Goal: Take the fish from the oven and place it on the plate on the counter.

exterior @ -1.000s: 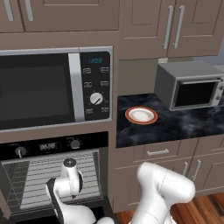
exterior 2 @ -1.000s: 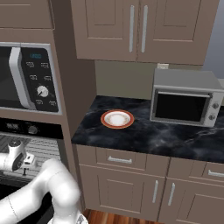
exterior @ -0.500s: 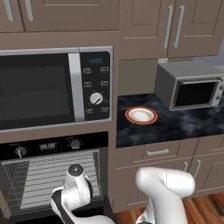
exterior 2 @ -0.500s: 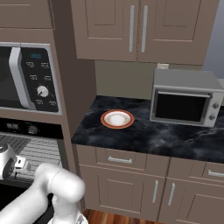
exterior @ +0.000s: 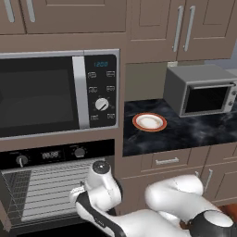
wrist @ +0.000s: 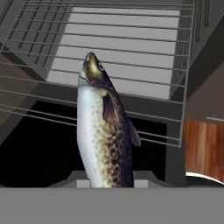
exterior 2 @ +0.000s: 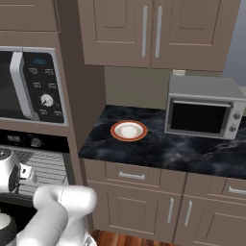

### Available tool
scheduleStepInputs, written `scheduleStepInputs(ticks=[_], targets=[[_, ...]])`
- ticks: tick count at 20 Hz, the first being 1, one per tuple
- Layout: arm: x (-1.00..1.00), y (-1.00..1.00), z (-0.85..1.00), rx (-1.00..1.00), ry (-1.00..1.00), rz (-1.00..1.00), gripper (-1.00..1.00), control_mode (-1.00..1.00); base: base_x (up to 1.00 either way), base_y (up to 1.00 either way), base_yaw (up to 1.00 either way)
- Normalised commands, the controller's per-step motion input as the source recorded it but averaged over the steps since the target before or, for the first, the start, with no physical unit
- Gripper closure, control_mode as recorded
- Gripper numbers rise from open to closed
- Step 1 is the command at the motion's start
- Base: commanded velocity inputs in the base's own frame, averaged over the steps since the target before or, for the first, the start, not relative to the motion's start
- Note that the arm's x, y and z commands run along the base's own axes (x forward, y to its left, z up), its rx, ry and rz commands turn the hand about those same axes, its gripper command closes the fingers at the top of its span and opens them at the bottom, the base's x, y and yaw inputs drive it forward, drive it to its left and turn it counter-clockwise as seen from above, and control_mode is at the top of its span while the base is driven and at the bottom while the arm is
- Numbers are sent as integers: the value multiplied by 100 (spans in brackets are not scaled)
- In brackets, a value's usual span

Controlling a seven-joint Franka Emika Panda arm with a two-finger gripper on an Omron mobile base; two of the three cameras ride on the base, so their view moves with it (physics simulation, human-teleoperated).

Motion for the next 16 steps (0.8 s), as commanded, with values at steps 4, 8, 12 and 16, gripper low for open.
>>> scheduleStepInputs(ticks=[4,8,12,16], targets=[[-35,-50,99,3,-11,-1,100,-100,0,0,0],[-48,-67,98,9,-10,-13,100,-100,0,0,0],[-22,-65,93,7,-12,-26,100,-100,0,0,0],[0,-70,76,3,-9,-29,100,-100,0,0,0]])
